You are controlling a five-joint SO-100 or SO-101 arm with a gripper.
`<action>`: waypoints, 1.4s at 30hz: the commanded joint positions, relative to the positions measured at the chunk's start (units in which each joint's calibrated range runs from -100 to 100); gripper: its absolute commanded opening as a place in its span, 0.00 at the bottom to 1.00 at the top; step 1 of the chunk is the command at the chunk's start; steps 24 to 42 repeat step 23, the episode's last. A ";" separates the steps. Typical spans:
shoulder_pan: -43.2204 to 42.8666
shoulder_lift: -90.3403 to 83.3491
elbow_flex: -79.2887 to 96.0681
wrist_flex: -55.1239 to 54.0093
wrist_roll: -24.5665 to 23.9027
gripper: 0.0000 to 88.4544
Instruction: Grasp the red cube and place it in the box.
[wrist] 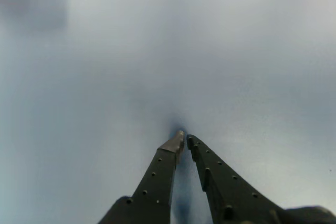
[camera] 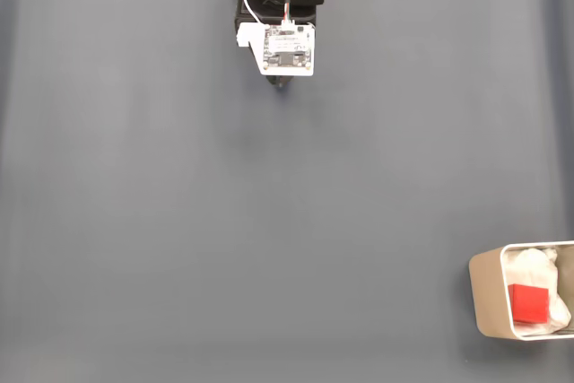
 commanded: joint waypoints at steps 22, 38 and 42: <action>0.26 -0.09 0.45 2.31 2.00 0.05; 0.26 -0.09 0.45 2.31 2.00 0.05; 0.26 -0.09 0.45 2.31 2.00 0.05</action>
